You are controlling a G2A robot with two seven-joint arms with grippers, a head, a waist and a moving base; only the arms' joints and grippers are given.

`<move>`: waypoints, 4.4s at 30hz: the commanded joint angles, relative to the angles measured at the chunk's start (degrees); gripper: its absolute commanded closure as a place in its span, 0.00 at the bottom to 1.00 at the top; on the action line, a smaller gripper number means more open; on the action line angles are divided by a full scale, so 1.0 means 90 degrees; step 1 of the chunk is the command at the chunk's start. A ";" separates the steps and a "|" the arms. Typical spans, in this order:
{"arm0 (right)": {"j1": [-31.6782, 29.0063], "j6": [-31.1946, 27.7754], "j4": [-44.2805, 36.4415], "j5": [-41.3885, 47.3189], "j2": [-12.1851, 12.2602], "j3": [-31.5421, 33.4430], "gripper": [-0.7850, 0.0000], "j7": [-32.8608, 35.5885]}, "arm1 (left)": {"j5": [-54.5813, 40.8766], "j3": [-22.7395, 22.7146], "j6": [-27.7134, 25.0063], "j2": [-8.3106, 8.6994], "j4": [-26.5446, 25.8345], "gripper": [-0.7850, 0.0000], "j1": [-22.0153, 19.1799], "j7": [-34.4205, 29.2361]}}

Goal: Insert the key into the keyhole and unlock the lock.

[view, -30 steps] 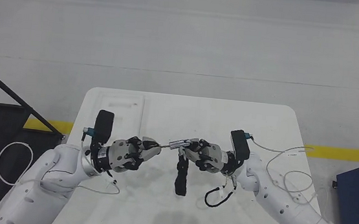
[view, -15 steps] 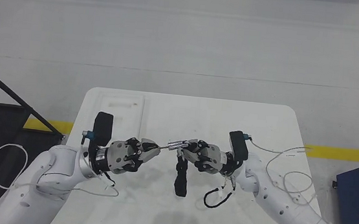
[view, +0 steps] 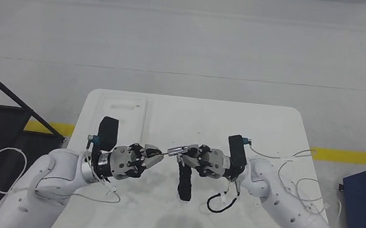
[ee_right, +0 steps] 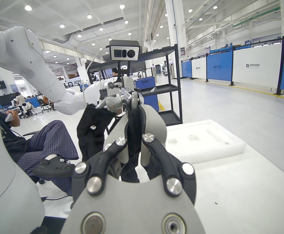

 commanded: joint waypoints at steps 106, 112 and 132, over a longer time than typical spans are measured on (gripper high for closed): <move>-0.0150 -0.0270 -0.0454 -0.0288 0.0028 0.0751 1.00 0.0080 | -0.0093 0.0546 -0.0602 -0.0065 0.0524 0.00 -0.0265 0.2128; -0.0150 -0.0270 -0.0454 -0.0288 0.0028 0.0751 1.00 0.0080 | -0.0537 0.0524 -0.0685 -0.0035 0.0557 0.00 -0.0272 0.1637; -0.0150 -0.0270 -0.0454 -0.0288 0.0028 0.0751 1.00 0.0080 | -0.1319 0.0674 -0.0638 0.0006 0.0596 0.70 -0.0708 0.0346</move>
